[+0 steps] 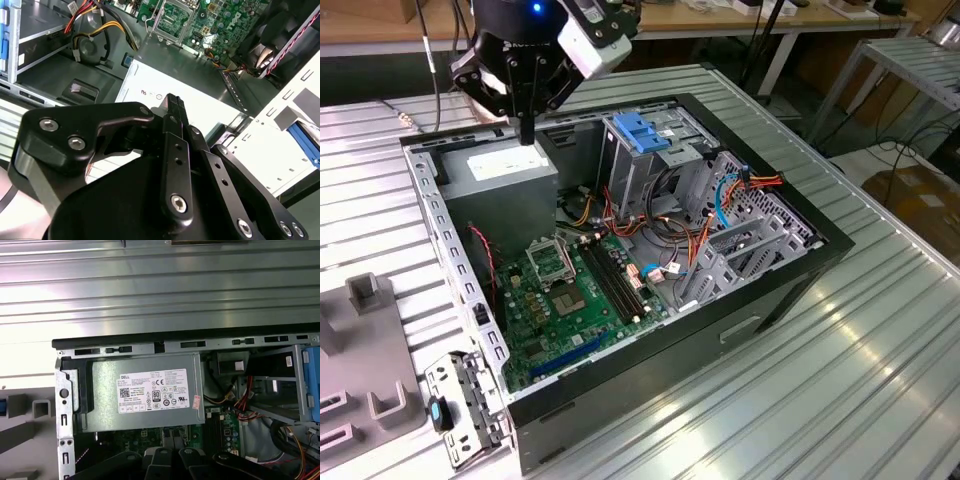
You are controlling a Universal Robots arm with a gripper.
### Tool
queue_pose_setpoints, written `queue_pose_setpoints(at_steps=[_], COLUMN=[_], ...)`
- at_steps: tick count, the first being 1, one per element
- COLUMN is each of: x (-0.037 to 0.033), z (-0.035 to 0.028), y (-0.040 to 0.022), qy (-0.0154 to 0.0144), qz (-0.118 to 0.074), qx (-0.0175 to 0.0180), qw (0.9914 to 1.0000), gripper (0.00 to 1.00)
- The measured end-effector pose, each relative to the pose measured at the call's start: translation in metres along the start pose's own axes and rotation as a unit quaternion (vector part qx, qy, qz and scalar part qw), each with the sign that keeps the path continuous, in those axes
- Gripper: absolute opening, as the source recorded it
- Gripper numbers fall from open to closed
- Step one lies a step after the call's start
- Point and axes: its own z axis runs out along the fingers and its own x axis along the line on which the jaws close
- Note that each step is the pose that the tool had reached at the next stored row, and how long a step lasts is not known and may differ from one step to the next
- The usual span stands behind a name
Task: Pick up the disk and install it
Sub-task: 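Reach for the disk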
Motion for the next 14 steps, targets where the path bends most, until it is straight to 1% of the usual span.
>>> queue_pose_setpoints(at_steps=[13, 14], x=[0.0034, 0.0046], z=[-0.0001, -0.0001], y=[-0.0003, -0.0004], qy=[0.0, 0.0], qz=[0.0, 0.0], qx=[0.0, 0.0], qw=[1.0, 1.0], gripper=[0.11, 0.11])
